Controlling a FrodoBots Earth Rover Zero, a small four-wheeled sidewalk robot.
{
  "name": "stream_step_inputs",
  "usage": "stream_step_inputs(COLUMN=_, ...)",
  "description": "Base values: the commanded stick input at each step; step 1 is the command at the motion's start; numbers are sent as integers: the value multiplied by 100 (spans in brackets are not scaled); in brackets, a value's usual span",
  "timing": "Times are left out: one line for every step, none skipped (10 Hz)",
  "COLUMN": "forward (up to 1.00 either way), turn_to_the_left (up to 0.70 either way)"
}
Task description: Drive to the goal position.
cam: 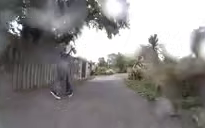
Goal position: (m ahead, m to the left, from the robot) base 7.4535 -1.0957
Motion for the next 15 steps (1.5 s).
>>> stream_step_inputs(forward=85, turn_to_the_left=0)
stream_step_inputs(forward=85, turn_to_the_left=0)
stream_step_inputs(forward=85, turn_to_the_left=-8)
stream_step_inputs(forward=85, turn_to_the_left=-31)
stream_step_inputs(forward=85, turn_to_the_left=-34)
stream_step_inputs(forward=85, turn_to_the_left=-19)
stream_step_inputs(forward=85, turn_to_the_left=0)
stream_step_inputs(forward=85, turn_to_the_left=0)
stream_step_inputs(forward=85, turn_to_the_left=0)
stream_step_inputs(forward=85, turn_to_the_left=0)
stream_step_inputs(forward=85, turn_to_the_left=0)
stream_step_inputs(forward=85, turn_to_the_left=0)
stream_step_inputs(forward=85, turn_to_the_left=0)
stream_step_inputs(forward=85, turn_to_the_left=0)
stream_step_inputs(forward=85, turn_to_the_left=0)
